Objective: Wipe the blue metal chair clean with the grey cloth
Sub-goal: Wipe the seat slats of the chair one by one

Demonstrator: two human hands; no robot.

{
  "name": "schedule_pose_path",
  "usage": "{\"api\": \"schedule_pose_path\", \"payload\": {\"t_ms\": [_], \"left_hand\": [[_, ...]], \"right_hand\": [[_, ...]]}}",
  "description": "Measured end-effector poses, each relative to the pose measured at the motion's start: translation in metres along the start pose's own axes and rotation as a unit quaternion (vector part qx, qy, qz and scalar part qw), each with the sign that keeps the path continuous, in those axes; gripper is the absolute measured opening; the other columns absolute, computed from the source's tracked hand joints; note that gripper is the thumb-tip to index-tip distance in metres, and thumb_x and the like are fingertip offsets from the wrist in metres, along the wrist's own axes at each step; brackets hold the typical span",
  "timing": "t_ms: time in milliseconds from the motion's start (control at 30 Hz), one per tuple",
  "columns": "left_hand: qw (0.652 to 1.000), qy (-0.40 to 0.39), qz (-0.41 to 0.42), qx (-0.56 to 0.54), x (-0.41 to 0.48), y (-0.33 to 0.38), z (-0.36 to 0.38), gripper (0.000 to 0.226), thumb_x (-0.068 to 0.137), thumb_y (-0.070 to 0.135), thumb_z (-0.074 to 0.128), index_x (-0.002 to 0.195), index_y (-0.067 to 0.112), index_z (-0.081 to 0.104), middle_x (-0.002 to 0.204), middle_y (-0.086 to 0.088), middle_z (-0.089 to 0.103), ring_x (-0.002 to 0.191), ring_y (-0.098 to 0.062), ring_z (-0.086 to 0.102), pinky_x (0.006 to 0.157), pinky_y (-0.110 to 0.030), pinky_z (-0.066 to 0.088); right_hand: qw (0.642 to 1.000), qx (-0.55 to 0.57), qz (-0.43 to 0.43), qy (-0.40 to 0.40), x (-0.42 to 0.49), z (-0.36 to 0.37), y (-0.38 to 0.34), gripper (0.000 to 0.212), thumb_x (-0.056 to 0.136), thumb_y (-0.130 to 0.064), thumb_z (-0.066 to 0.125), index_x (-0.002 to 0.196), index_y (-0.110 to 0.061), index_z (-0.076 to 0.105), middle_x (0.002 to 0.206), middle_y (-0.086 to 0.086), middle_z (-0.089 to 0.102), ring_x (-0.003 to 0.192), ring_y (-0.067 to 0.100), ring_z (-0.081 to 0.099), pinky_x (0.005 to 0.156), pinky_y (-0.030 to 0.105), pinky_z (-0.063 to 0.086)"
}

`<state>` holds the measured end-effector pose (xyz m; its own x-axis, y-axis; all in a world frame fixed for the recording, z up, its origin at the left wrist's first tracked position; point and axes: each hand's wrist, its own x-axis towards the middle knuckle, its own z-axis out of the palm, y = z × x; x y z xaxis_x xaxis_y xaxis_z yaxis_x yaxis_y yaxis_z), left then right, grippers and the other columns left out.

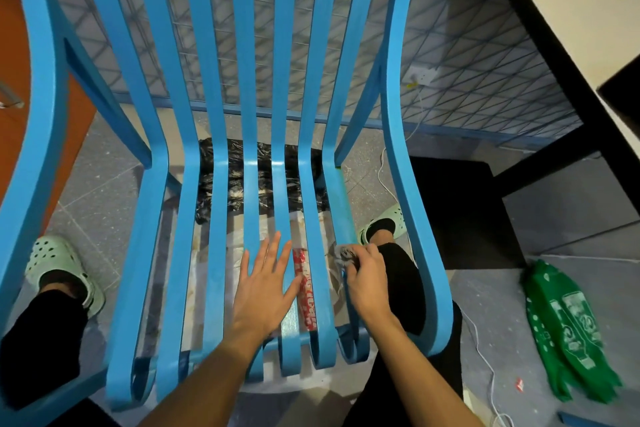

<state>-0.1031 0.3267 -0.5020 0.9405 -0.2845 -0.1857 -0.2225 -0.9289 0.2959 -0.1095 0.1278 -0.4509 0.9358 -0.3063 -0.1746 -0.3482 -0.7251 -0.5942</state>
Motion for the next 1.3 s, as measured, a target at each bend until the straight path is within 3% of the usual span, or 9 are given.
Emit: {"api": "schedule_pose_path", "payload": {"t_ms": [300,400,533,700,933,1033,1167,1300], "left_hand": [[1.0,0.014,-0.009,0.004,0.006,0.003,-0.003,0.07,0.099,0.064,0.029,0.158,0.03,0.017,0.167,0.004,0.007,0.153,-0.017,0.006,0.121,-0.042,-0.013],[1.0,0.006,-0.014,0.012,0.007,0.004,-0.004,0.07,0.097,0.063,0.033,0.156,0.027,0.027,0.165,0.002,0.016,0.152,-0.019,0.014,0.12,-0.041,-0.012],[1.0,0.005,-0.016,0.001,0.007,0.004,-0.003,0.07,0.097,0.062,0.033,0.157,0.028,0.024,0.166,0.002,0.012,0.153,-0.018,0.009,0.121,-0.04,-0.013],[1.0,0.012,-0.011,-0.017,0.004,0.002,-0.001,0.068,0.097,0.061,0.035,0.156,0.027,0.029,0.165,0.001,0.016,0.152,-0.02,0.014,0.122,-0.045,0.0],[1.0,0.006,-0.006,-0.02,0.004,0.0,-0.001,0.069,0.096,0.06,0.03,0.155,0.025,0.03,0.165,0.0,0.018,0.151,-0.022,0.019,0.123,-0.05,0.012],[1.0,-0.004,-0.002,-0.022,0.005,0.0,-0.001,0.069,0.097,0.06,0.027,0.156,0.025,0.028,0.165,0.0,0.015,0.152,-0.021,0.015,0.12,-0.049,0.005],[1.0,-0.005,-0.007,-0.026,0.003,-0.001,-0.003,0.07,0.098,0.064,0.022,0.158,0.028,0.021,0.166,0.003,0.009,0.153,-0.018,0.011,0.121,-0.044,-0.005],[0.994,0.023,-0.006,-0.108,0.012,-0.002,-0.016,0.069,0.096,0.06,0.025,0.157,0.031,0.016,0.166,0.009,0.009,0.153,-0.015,0.008,0.121,-0.04,-0.003]], "right_hand": [[0.999,-0.013,-0.007,0.039,0.101,0.02,-0.028,0.032,0.091,0.001,0.056,0.117,-0.014,0.067,0.112,0.003,0.057,0.107,0.02,0.053,0.096,0.029,0.044],[0.999,-0.019,-0.006,0.048,0.138,0.025,-0.036,0.029,0.092,-0.006,0.058,0.116,-0.018,0.068,0.109,0.002,0.06,0.104,0.02,0.057,0.098,0.04,0.048],[0.994,-0.025,-0.04,0.095,0.178,0.026,-0.061,0.031,0.092,-0.003,0.057,0.118,-0.016,0.066,0.114,0.003,0.057,0.11,0.022,0.054,0.102,0.041,0.045],[0.994,-0.084,-0.036,0.055,0.204,0.033,-0.062,0.026,0.088,-0.001,0.06,0.107,-0.014,0.071,0.11,0.007,0.061,0.106,0.027,0.058,0.095,0.042,0.049],[0.998,-0.044,-0.009,0.038,0.13,0.031,-0.04,0.03,0.088,0.0,0.06,0.111,-0.017,0.07,0.114,0.002,0.061,0.106,0.02,0.055,0.094,0.035,0.048],[0.998,-0.05,-0.017,0.029,0.065,0.021,-0.032,0.03,0.089,-0.001,0.06,0.112,-0.019,0.068,0.113,-0.004,0.056,0.108,0.012,0.047,0.093,0.024,0.041],[0.999,-0.044,-0.019,0.009,0.003,0.011,-0.012,0.04,0.085,0.003,0.062,0.114,-0.023,0.069,0.112,-0.008,0.054,0.107,0.01,0.045,0.098,0.026,0.044],[0.999,-0.036,-0.014,0.012,-0.004,0.008,-0.006,0.045,0.084,0.008,0.059,0.116,-0.021,0.07,0.111,-0.007,0.057,0.105,0.01,0.048,0.097,0.022,0.042]]}}
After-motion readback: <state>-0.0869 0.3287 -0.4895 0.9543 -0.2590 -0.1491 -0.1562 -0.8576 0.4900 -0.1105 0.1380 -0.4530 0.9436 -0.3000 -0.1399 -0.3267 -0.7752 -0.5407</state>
